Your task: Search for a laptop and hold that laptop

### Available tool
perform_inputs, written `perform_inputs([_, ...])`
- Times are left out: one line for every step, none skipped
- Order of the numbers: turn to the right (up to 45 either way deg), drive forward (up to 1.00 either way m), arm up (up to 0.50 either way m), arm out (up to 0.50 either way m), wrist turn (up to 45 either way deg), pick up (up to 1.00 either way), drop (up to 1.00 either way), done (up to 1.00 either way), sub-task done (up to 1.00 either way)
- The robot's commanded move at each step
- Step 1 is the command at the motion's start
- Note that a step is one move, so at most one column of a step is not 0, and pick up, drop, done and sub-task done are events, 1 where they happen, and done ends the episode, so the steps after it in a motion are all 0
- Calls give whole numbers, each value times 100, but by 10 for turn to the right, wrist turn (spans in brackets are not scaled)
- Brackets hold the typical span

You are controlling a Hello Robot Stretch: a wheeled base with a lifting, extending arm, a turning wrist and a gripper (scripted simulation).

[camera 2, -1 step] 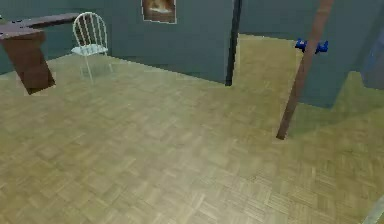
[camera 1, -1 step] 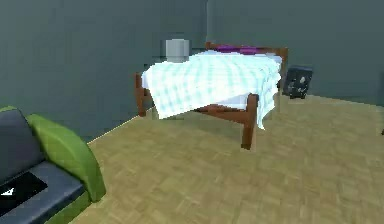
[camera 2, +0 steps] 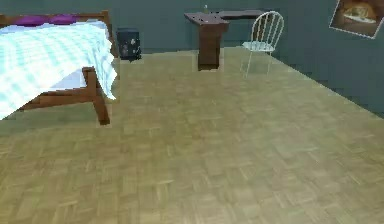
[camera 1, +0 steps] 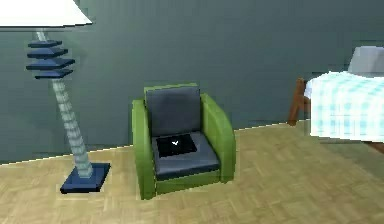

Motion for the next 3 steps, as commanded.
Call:
perform_inputs([-150, 0, 0, 0, 0, 0, 0, 0, 0])
perform_inputs([0, 70, 0, 0, 0, 0, 0, 0, 0])
perform_inputs([-450, 0, 0, 0, 0, 0, 0, 0, 0])
